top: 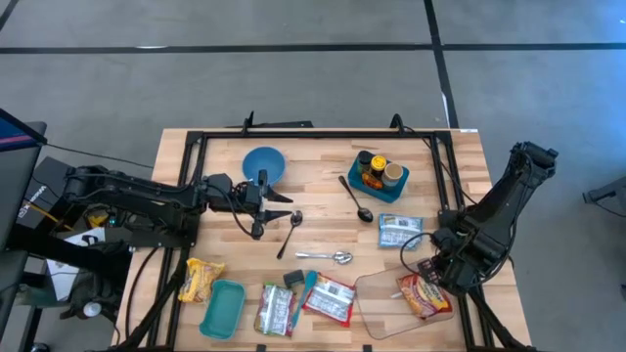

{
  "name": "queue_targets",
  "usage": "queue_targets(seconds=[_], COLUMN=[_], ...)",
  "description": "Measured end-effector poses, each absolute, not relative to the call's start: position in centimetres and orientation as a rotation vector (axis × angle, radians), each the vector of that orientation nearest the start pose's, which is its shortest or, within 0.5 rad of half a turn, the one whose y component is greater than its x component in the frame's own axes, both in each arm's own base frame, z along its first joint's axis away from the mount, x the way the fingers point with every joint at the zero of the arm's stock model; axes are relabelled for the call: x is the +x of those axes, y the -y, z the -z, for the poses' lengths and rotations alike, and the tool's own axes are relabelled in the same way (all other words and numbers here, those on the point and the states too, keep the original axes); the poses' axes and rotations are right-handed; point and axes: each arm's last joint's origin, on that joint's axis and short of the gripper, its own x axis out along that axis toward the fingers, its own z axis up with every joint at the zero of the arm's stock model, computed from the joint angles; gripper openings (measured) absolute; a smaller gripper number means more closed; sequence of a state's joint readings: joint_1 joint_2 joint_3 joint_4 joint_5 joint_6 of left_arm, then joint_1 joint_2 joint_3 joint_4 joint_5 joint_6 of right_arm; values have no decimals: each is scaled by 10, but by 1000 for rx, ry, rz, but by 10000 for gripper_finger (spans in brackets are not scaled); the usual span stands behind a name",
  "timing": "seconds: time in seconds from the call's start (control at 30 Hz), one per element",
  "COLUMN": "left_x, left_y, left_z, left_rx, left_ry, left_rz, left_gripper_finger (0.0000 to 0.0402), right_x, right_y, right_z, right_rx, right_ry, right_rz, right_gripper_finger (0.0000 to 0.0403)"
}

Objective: Pick & Place Food Item
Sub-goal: Put the black seasoning can into the blue bin

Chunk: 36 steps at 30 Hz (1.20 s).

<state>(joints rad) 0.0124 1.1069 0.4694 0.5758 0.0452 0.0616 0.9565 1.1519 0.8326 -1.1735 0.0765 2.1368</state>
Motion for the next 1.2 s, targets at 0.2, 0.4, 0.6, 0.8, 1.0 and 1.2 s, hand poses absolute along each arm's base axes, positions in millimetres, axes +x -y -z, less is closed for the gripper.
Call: queue_targets(seconds=[0.2, 0.4, 0.6, 0.8, 1.0, 1.2], left_x=[231, 231, 231, 231, 231, 231], left_y=[-2, -2, -1, -1, -1, -2], left_z=[-236, -236, -236, -236, -236, -236], left_rx=[60, 60, 60, 60, 60, -55], left_ry=[-61, -60, -60, -60, -60, -62], left_rz=[35, 35, 38, 38, 37, 29], left_gripper_finger=[136, 136, 136, 136, 136, 136], right_x=[101, 102, 102, 102, 102, 102], right_y=[-138, -136, -136, -135, -136, -136], right_z=[-228, -228, -228, -231, -239, -244], right_rx=[934, 923, 904, 900, 913, 869], right_ry=[-1297, -1296, -1304, -1309, -1308, -1323], right_rz=[832, 838, 823, 797, 769, 735], right_gripper_finger=[69, 93, 129, 149, 146, 133])
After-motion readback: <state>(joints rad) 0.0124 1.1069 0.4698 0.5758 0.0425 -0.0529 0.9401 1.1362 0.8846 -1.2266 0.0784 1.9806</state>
